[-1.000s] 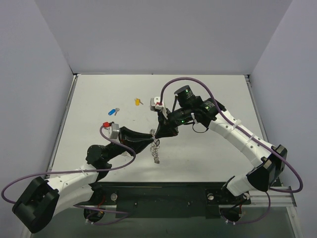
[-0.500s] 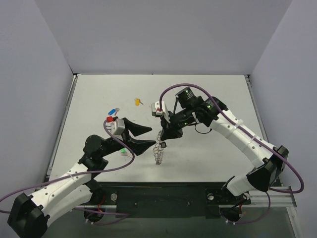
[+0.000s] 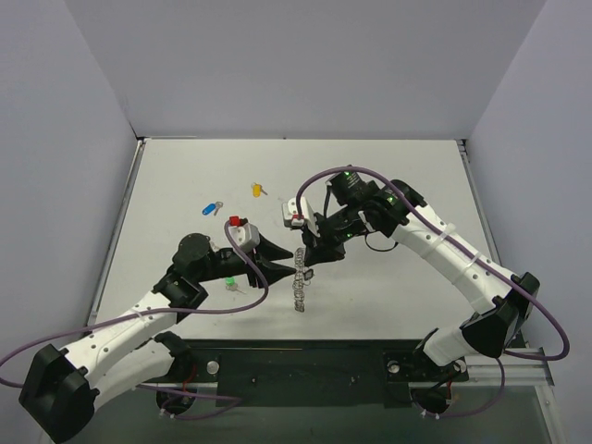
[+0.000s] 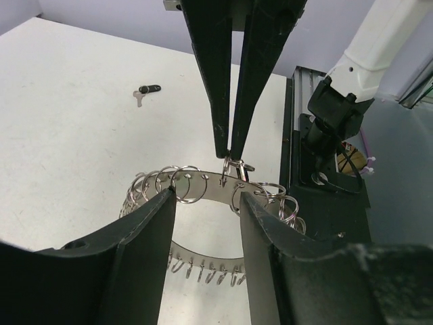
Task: Put the keys on the keyring
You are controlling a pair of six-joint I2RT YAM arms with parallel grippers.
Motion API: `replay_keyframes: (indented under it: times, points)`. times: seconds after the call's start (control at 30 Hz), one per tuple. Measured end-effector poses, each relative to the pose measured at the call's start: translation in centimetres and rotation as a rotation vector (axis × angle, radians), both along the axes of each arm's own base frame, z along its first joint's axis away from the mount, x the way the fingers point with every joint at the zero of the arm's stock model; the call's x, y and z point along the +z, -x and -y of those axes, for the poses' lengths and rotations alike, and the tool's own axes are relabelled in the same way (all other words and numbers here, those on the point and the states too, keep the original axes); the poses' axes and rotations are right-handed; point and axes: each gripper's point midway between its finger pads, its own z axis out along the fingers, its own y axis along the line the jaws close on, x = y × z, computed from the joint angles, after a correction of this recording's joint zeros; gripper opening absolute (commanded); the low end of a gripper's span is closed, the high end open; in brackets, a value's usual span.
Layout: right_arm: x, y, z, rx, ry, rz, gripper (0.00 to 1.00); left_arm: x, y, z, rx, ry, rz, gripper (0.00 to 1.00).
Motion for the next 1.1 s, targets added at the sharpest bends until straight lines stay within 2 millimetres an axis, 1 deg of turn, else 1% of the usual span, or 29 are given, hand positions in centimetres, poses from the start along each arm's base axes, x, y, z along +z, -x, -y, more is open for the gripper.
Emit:
replay_keyframes:
  times: [0.1,0.27,0.3,0.4,0.5,0.7,0.8,0.87,1.1]
  points:
    - [0.0,0.0,0.1,0.004,0.002,0.005,0.00,0.0,0.1,0.3,-0.024,-0.007,0.007,0.49]
    - [-0.1,0.0,0.0,0.008,0.004,0.010,0.00,0.7,0.2,0.7,-0.052,0.002,0.027,0.45]
    - [-0.1,0.0,0.0,0.009,0.004,0.010,0.00,0.7,0.3,0.8,-0.058,0.003,0.029,0.43]
    - [-0.1,0.1,0.0,0.011,0.005,0.010,0.00,0.6,0.6,1.1,-0.081,0.006,0.028,0.41]
    - [-0.1,0.1,0.0,0.011,0.005,0.010,0.00,0.6,0.8,1.3,-0.098,0.010,0.025,0.35]
    - [-0.1,0.1,0.0,0.012,0.005,0.010,0.00,0.4,0.9,1.7,-0.119,0.011,0.014,0.29]
    - [-0.1,0.1,0.0,0.012,0.005,0.010,0.00,0.5,0.9,1.8,-0.121,0.015,0.017,0.22]
    - [-0.1,0.1,0.0,0.012,0.005,0.010,0.00,0.6,0.9,1.8,-0.122,0.016,0.017,0.16]
    - [-0.2,0.1,0.0,0.011,0.007,0.008,0.00,0.7,0.9,1.9,-0.122,0.018,0.017,0.15]
